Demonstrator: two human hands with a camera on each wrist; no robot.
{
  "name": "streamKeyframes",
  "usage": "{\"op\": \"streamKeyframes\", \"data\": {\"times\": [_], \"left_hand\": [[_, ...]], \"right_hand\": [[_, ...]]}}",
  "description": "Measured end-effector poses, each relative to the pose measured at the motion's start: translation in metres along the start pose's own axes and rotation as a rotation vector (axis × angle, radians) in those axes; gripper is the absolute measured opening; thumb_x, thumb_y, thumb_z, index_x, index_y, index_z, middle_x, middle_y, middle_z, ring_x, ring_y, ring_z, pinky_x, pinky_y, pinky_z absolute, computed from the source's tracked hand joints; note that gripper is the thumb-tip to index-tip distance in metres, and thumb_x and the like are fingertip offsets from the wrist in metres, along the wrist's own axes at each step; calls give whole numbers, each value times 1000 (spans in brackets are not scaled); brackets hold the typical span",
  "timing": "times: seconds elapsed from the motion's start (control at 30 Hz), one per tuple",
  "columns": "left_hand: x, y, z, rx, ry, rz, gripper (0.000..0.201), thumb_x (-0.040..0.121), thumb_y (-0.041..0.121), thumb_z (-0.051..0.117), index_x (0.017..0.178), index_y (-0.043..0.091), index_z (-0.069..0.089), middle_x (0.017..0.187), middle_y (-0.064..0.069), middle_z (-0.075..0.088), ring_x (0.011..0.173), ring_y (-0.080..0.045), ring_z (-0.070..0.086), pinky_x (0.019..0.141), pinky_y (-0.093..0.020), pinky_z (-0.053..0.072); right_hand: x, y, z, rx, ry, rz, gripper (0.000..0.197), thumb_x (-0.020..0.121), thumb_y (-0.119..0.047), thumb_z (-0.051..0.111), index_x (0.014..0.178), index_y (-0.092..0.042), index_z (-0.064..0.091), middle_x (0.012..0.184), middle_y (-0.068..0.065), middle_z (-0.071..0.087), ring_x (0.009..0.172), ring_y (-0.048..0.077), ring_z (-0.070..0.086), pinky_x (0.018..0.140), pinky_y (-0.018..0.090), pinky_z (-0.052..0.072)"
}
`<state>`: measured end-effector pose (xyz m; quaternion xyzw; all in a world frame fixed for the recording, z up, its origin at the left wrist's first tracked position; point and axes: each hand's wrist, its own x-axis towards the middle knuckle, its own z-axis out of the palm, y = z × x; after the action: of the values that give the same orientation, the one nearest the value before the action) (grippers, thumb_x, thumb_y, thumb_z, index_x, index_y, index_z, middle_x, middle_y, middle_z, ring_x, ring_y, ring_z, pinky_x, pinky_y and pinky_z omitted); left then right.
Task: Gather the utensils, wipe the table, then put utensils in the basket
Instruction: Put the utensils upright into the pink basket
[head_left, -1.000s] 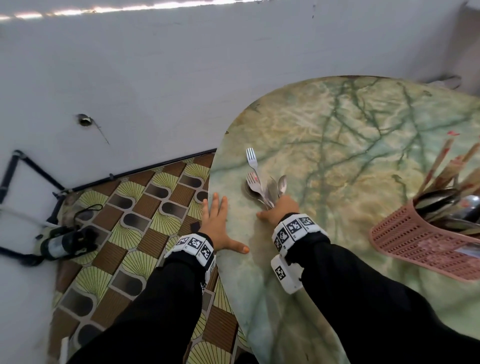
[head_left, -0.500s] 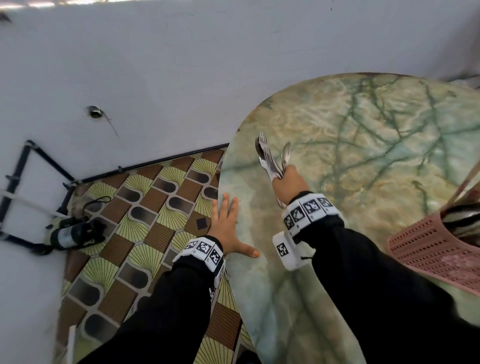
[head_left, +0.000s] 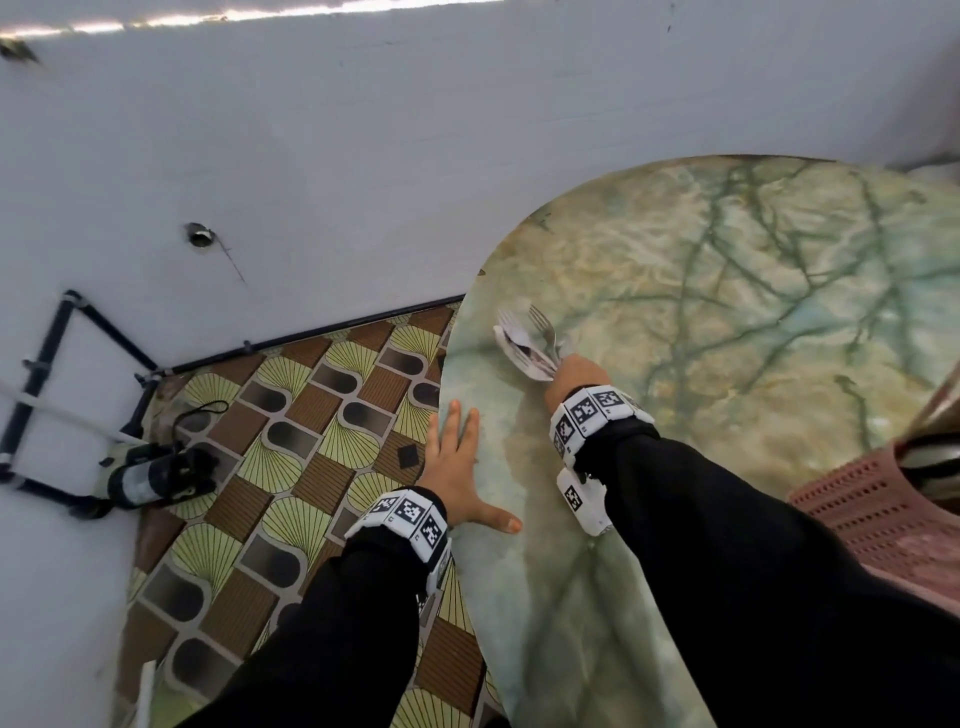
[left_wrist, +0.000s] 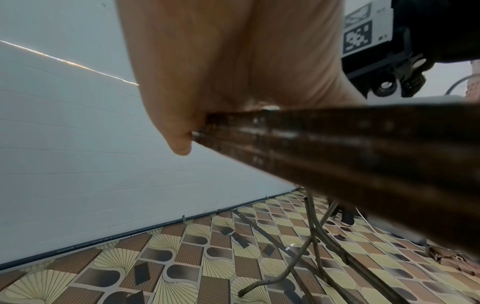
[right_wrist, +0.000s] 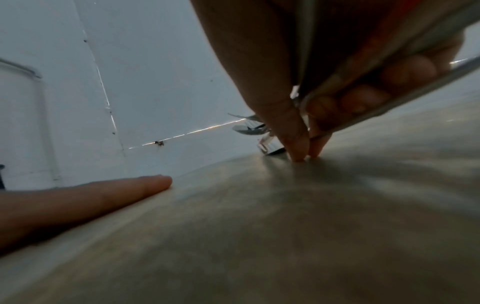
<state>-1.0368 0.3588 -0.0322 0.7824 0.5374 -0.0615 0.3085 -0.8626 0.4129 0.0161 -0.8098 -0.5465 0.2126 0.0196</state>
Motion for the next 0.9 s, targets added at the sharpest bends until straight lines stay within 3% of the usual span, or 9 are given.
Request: {"op": "streamKeyframes", "data": {"times": [0.1, 0.2, 0.37, 0.43, 0.53, 0.6, 0.7, 0.8, 0.9], "left_hand": [[0, 1, -1, -1, -8, -11, 145, 52, 60, 79, 145, 15, -22, 150, -7, -34, 134, -32, -36, 112, -42, -18], [1, 1, -1, 40, -10, -19, 144, 52, 62, 77, 145, 13, -21, 151, -9, -31, 136, -33, -33, 113, -45, -15], [5, 3, -1, 153, -19, -54, 144, 52, 68, 73, 145, 12, -22, 151, -13, -31, 138, -35, -29, 116, -47, -12], [4, 6, -4, 179, -55, -108, 144, 52, 70, 72, 143, 16, -25, 150, -9, -33, 139, -35, -27, 115, -50, -7], [1, 17, -12, 304, -111, -207, 147, 45, 81, 65, 143, 20, -26, 151, -8, -31, 140, -35, -25, 114, -59, -6], [-5, 38, -20, 488, -105, -232, 137, 54, 79, 63, 146, 17, -17, 154, -11, -21, 141, -35, -22, 112, -59, -8], [-8, 89, -24, 584, -15, -91, 118, 66, 67, 66, 149, 21, -5, 157, -10, -9, 143, -34, -16, 113, -57, -5], [-4, 152, -6, 375, 64, 162, 115, 65, 62, 69, 149, 22, 1, 157, -5, 1, 145, -30, -5, 115, -54, 4], [-6, 214, 21, 98, 69, 409, 123, 61, 51, 79, 149, 17, 1, 157, -5, 8, 145, -26, 6, 117, -46, 13]], "right_hand": [[-7, 16, 0, 0, -114, -41, 38, 90, -11, 47, 128, -7, 45, 114, 19, 63, 104, 35, 61, 85, 35, 47], [-25, 36, -5, 137, -158, -27, 31, 93, -14, 46, 121, -3, 52, 111, 19, 63, 101, 34, 61, 86, 34, 45], [-72, 75, -20, 620, -15, 44, 10, 92, -9, 46, 89, -12, 55, 67, 8, 53, 50, 17, 46, 47, 23, 41], [-93, 94, -25, 735, 30, 86, 24, 91, -7, 45, 71, -19, 45, 58, 3, 44, 46, 13, 38, 39, 18, 33], [-129, 124, -33, 862, 24, 129, 24, 87, -4, 49, 68, -18, 46, 55, 1, 40, 43, 10, 34, 35, 16, 27], [-149, 144, -36, 939, -12, 127, 24, 87, -5, 54, 67, -14, 46, 51, 2, 36, 33, 7, 30, 31, 15, 23], [-176, 172, -41, 1009, 38, 74, 32, 83, -16, 68, 64, -16, 43, 44, -2, 33, 27, 5, 26, 31, 14, 23], [-200, 197, -53, 1026, 115, 45, 43, 78, -22, 73, 57, -18, 37, 40, -7, 33, 30, 5, 28, 34, 17, 26], [-225, 219, -70, 1039, 138, -34, 32, 77, -14, 73, 61, -12, 46, 45, 1, 44, 31, 6, 41, 37, 21, 37]]}}
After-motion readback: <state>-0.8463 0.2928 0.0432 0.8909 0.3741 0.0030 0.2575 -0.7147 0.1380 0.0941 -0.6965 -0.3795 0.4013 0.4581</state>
